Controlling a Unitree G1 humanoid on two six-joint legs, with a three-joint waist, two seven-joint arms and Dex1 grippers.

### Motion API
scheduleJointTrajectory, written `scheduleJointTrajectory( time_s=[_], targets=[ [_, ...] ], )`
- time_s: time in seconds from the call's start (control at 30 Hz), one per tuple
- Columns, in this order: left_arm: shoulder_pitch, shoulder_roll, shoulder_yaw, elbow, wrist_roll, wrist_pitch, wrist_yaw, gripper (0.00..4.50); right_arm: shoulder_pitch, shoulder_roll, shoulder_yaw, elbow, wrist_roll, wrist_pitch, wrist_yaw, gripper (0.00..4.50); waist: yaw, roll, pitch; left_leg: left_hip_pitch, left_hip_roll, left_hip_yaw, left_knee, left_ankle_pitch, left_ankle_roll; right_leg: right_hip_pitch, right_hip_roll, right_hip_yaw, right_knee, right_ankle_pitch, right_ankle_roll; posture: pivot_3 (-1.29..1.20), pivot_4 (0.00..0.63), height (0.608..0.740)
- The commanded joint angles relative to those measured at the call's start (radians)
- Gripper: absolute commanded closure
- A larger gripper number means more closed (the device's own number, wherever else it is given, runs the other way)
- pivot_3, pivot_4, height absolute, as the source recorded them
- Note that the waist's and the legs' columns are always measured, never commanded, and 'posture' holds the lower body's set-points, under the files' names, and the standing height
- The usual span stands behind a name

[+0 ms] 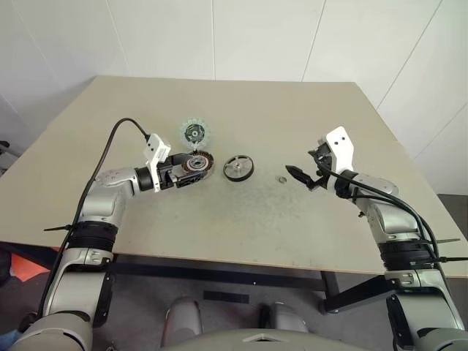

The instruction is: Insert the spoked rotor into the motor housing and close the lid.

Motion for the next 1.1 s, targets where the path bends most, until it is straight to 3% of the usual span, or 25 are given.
scheduleJointTrajectory(
  time_s=[0.03, 0.4, 1.1],
  targets=[
    [-0.026, -0.004, 0.001, 0.0, 0.009, -0.026, 0.019, 0.01, -0.061, 0.079, -0.069, -0.04, 0.076, 0.042, -0.07, 0.0, -0.003, 0.0, 0.0, 0.0, 0.0, 0.0, 0.0, 0.0, 0.0, 0.0, 0.0, 0.0, 0.0, 0.0, 0.0, 0.0, 0.0, 0.74],
    [-0.013, -0.017, -0.01, -0.012, 0.017, -0.031, 0.038, 0.01, -0.134, 0.41, -0.129, -0.128, 0.297, 0.368, -0.287, 0.0, 0.002, 0.0, 0.0, 0.001, 0.0, 0.0, 0.0, 0.001, -0.002, 0.0, 0.0, 0.0, 0.002, 0.001, -0.001, 0.0, 0.0, 0.74],
    [-0.006, -0.006, -0.015, -0.027, 0.027, -0.039, 0.047, 0.01, -0.093, 0.486, -0.17, 0.007, 0.321, 0.47, -0.375, 0.0, 0.0, 0.0, 0.0, 0.003, 0.0, -0.001, -0.005, 0.006, -0.01, 0.0, 0.001, 0.0, 0.001, 0.001, -0.001, 0.0, 0.0, 0.74]
  ],
)
